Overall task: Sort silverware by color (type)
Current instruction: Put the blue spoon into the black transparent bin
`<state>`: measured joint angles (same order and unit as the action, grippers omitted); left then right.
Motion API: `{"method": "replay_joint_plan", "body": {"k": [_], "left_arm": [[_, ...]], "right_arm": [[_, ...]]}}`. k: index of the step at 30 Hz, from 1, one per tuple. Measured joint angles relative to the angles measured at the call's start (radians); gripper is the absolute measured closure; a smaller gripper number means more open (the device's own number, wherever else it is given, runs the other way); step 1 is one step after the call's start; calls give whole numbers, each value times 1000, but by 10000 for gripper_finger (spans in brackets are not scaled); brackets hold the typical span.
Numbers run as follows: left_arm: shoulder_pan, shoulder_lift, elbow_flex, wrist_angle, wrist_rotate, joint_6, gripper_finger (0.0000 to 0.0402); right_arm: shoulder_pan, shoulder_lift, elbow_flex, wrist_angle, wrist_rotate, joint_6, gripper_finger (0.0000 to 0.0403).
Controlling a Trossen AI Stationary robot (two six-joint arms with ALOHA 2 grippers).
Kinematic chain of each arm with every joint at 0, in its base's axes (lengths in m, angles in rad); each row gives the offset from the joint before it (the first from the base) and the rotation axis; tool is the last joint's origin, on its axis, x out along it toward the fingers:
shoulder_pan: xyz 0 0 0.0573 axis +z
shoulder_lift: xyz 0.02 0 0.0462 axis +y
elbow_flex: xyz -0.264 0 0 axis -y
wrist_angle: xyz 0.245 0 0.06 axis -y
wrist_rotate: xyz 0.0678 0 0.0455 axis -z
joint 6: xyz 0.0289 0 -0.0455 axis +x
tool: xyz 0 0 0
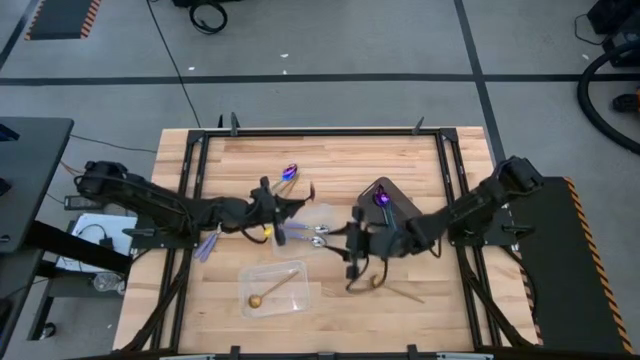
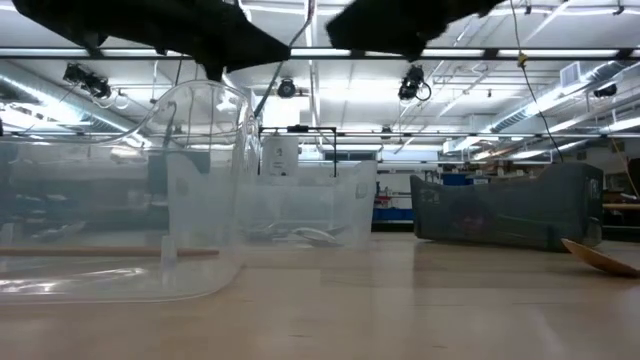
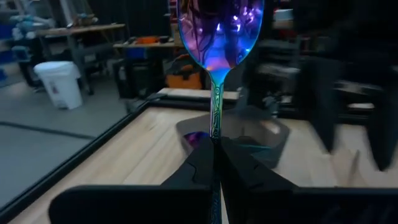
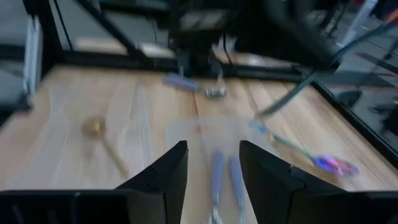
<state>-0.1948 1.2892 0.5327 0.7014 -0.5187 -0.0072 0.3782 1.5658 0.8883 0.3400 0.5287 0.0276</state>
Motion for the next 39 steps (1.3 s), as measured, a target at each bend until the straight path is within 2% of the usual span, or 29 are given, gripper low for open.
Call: {"method": "replay_joint_plan", "body": {"k": [3,7,12,17,21,30,39], "left_arm": [[-23,7,0,29,9,8,385],[-52,7,0,80,8,49,385],[-80,11,0,175,37,118,385],[-68,78,2,287,82,176,385],[-50,132,0,355,103,198,385],[-42,220,0,487,183,210,385],[-42,250,0,530,188,230,385]], "right_arm": [[-51,1,0,96,-73,-35,243],[-108,1,0,140,-80,-43,223],[-149,23,-2,183,-139,-6,189],[-169,87,2,316,-207,-30,169],[-174,116,0,379,-210,-78,169],[-181,116,0,398,-210,-75,211],[-178,116,0,347,-243,-76,314]]}}
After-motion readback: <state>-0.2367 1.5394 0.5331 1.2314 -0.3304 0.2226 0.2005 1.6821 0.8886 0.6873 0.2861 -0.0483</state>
